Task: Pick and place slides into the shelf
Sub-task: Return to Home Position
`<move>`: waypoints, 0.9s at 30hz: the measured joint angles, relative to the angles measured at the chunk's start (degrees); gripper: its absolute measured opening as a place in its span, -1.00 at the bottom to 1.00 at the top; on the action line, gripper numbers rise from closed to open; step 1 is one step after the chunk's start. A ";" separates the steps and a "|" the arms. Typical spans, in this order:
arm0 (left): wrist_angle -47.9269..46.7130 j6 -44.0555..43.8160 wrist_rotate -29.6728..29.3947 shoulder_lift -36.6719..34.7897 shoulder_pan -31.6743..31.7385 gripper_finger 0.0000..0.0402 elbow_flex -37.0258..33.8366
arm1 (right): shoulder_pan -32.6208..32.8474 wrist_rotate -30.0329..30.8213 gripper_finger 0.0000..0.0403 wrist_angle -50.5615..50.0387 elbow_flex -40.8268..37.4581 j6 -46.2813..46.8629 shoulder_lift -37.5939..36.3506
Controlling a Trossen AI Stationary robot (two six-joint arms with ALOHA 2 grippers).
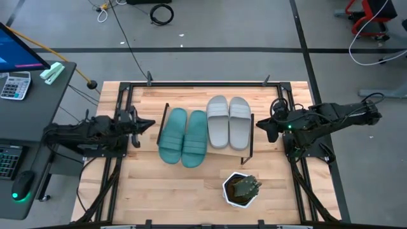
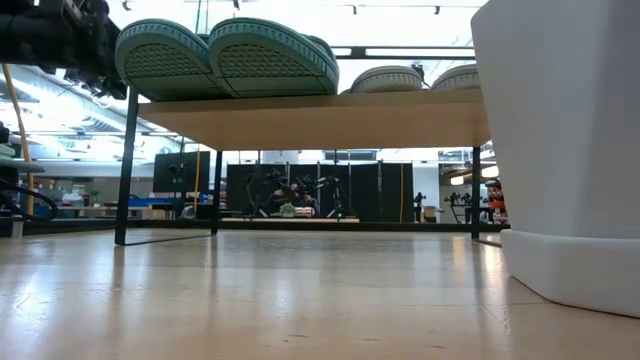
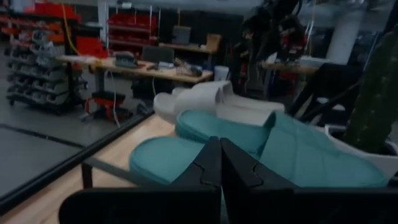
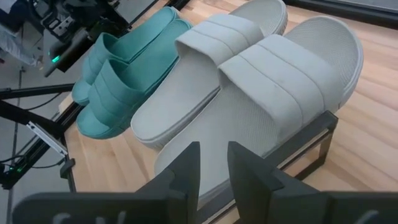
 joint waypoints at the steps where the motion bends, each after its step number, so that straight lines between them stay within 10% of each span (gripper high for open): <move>1: 1.35 0.40 0.02 0.00 -0.34 -0.99 -0.56 | 0.00 0.00 -0.56 0.02 0.00 0.00 0.00; 27: 14.83 8.69 2.62 -1.26 -0.92 -0.95 -10.01 | 0.00 -0.04 -0.56 -0.61 0.00 0.98 0.15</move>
